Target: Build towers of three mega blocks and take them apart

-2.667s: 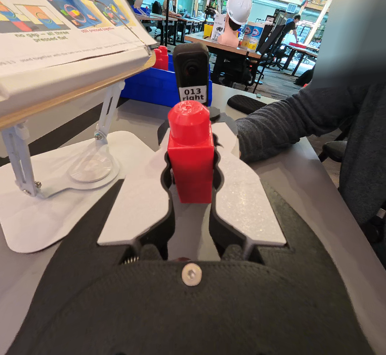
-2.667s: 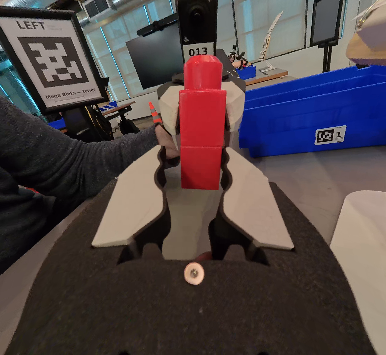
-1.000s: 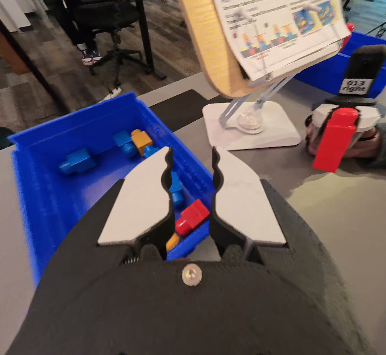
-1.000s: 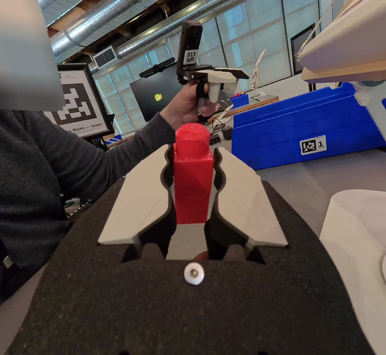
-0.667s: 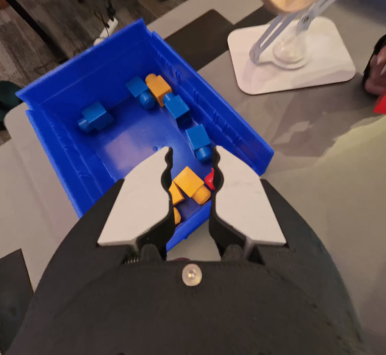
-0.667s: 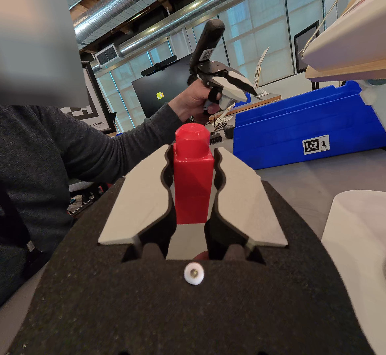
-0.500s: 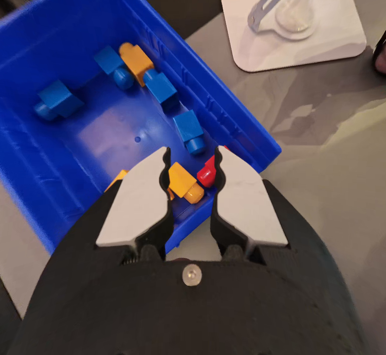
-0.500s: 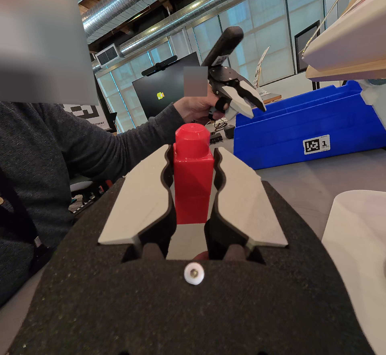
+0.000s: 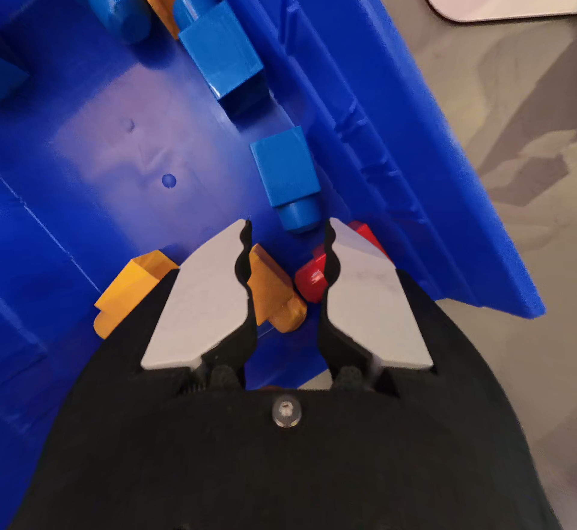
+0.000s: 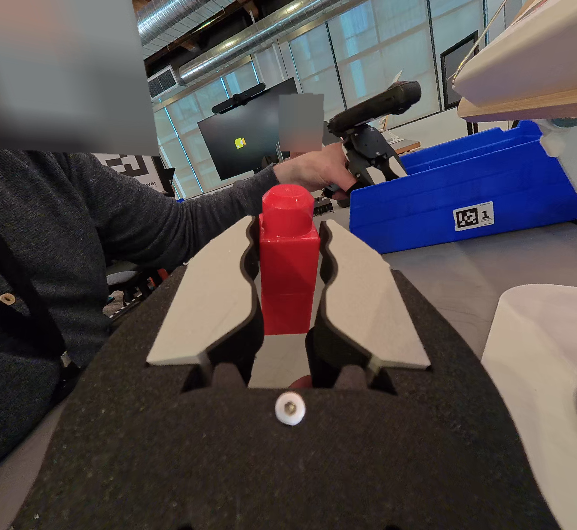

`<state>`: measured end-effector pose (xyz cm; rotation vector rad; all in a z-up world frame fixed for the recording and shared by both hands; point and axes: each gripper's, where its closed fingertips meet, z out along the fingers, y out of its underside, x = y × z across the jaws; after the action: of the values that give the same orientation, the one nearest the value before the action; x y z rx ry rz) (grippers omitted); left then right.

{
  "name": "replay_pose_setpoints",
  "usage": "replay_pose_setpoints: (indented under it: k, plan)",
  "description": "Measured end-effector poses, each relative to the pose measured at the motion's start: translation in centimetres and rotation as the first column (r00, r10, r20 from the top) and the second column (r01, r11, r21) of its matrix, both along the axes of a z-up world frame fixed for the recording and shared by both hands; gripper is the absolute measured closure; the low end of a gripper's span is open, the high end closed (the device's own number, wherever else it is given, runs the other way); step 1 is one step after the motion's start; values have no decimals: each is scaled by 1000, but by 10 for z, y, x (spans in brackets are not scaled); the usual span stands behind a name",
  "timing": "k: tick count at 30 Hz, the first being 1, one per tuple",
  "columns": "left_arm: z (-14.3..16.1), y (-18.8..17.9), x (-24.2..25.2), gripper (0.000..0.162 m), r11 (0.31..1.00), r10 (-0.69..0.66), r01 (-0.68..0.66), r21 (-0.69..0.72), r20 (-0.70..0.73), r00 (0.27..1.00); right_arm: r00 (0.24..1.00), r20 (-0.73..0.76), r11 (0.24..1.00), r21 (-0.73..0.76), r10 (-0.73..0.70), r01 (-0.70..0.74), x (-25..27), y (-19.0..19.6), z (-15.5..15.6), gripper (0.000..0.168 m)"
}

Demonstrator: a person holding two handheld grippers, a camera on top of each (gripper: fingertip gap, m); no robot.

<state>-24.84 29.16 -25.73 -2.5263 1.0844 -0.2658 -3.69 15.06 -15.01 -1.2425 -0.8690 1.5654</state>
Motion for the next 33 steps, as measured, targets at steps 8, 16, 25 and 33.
replay_pose_setpoints:
  k: [8,16,25,33]
  plan:
    - [-14,-2,7,135,994,44,-42,-96,21,999,1000,4,1000,4,0,0,-1,-1,0,132]
    - [2,-3,-14,135,997,12,-19,-81,-85,996,1000,7,1000,6,0,0,-1,-1,-1,132]
    - [26,2,-34,135,990,-56,26,-140,-216,975,1000,10,1000,8,3,-3,-2,-1,-1,132]
    - [20,20,-25,135,964,-150,69,-258,-306,940,1000,10,1000,6,5,-6,-2,-1,-1,132]
